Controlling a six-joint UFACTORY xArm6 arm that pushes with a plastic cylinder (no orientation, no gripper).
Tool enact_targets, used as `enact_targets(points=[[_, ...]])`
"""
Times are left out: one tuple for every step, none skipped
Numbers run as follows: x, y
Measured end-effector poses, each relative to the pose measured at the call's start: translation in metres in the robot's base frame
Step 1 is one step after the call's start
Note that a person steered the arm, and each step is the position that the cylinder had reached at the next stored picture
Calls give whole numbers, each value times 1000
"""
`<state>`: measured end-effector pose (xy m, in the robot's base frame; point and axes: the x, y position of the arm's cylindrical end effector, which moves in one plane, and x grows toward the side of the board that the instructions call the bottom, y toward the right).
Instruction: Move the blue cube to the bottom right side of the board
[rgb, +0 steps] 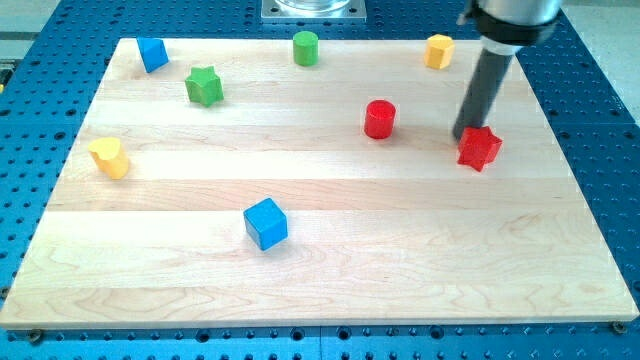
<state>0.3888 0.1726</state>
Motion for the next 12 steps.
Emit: enact_targets(points=[[0,-19],[0,-21],[0,-38],[2,-67],[14,-97],[41,-121],[69,-175],[87,-246],[88,-264],[108,-262],[126,-218],[126,-177]])
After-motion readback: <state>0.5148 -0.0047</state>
